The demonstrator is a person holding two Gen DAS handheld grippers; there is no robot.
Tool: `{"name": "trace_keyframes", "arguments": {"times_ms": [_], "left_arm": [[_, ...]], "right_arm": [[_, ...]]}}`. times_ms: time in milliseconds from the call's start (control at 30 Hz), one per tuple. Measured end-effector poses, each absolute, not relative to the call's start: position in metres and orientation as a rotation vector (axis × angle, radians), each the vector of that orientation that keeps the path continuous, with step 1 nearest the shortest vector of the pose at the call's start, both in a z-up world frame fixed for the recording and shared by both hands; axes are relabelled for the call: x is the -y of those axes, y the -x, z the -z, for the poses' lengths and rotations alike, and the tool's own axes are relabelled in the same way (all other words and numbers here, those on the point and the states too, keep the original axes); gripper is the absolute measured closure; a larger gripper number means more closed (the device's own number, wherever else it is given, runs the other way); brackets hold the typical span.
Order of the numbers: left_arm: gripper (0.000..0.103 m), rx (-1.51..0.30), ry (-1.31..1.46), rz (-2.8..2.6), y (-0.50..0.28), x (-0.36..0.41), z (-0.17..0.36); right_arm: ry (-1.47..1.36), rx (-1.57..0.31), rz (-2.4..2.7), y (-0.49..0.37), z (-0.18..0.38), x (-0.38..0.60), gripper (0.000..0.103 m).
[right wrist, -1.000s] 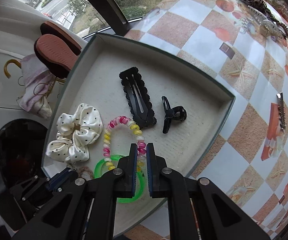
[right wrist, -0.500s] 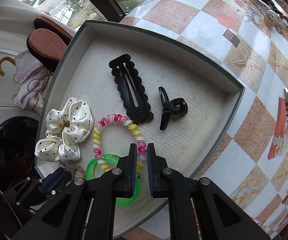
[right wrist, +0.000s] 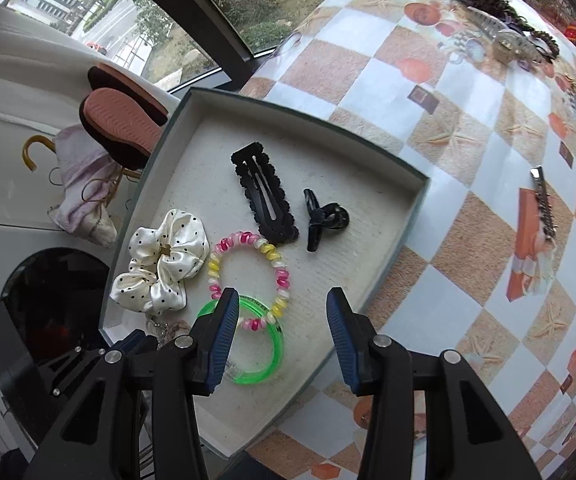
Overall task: Organize jewelry
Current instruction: 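Open both tools to release the charm and beaded bracelet in the tray, then withdraw both tools from the tray back over the table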
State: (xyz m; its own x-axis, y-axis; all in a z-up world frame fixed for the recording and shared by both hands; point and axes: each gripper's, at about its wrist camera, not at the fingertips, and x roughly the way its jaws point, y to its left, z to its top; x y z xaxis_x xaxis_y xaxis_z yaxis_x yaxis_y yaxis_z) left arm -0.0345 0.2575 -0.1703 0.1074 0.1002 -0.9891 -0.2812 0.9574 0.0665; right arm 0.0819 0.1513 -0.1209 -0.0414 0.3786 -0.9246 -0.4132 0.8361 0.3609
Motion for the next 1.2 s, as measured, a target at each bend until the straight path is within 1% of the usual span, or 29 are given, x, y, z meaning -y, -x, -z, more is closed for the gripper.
{"name": "trace_keyframes", "arguments": {"times_ms": [267, 300, 333, 367, 400, 433, 533, 600, 667, 700, 767, 900, 933, 1200], "left_arm": [[0.090, -1.442, 0.138, -0.258, 0.033, -0.253, 0.160], [0.088, -1.442, 0.135, -0.257, 0.033, -0.252, 0.159], [0.076, -1.444, 0.131, -0.256, 0.032, -0.251, 0.158], [0.020, -1.446, 0.127, -0.259, 0.031, -0.251, 0.158], [0.001, -1.444, 0.113, -0.280, 0.030, -0.250, 0.156], [0.000, -1.417, 0.095, -0.289, 0.030, -0.248, 0.151], [0.000, -1.415, 0.085, -0.268, 0.027, -0.244, 0.147], [0.000, -1.407, 0.045, -0.280, 0.024, -0.239, 0.143], [0.000, -1.401, 0.019, -0.290, 0.022, -0.236, 0.141], [0.000, -1.399, 0.014, -0.290, 0.021, -0.234, 0.139], [0.000, -1.396, -0.010, -0.302, 0.018, -0.231, 0.137], [0.000, -1.392, -0.034, -0.317, 0.011, -0.226, 0.134], [0.000, -1.393, -0.038, -0.315, 0.009, -0.224, 0.133], [0.000, -1.401, -0.065, -0.202, -0.012, -0.183, 0.128]], "right_arm": [[-0.017, -1.468, -0.616, -0.077, 0.108, -0.119, 0.053], [-0.022, -1.468, -0.613, -0.076, 0.107, -0.114, 0.053], [-0.024, -1.468, -0.610, -0.076, 0.105, -0.109, 0.051], [-0.026, -1.468, -0.607, -0.075, 0.105, -0.106, 0.051], [-0.029, -1.470, -0.605, -0.074, 0.104, -0.102, 0.051], [-0.032, -1.470, -0.602, -0.074, 0.104, -0.100, 0.051], [-0.045, -1.472, -0.594, -0.072, 0.103, -0.091, 0.050], [-0.051, -1.472, -0.592, -0.071, 0.102, -0.086, 0.048], [-0.055, -1.468, -0.589, -0.070, 0.101, -0.082, 0.039], [-0.058, -1.465, -0.589, -0.070, 0.101, -0.079, 0.037], [-0.066, -1.463, -0.584, -0.070, 0.101, -0.073, 0.022], [-0.089, -1.465, -0.565, -0.070, 0.102, -0.057, 0.020], [-0.094, -1.464, -0.558, -0.070, 0.102, -0.052, 0.017], [-0.193, -1.464, -0.483, -0.074, 0.112, 0.005, 0.017]]}}
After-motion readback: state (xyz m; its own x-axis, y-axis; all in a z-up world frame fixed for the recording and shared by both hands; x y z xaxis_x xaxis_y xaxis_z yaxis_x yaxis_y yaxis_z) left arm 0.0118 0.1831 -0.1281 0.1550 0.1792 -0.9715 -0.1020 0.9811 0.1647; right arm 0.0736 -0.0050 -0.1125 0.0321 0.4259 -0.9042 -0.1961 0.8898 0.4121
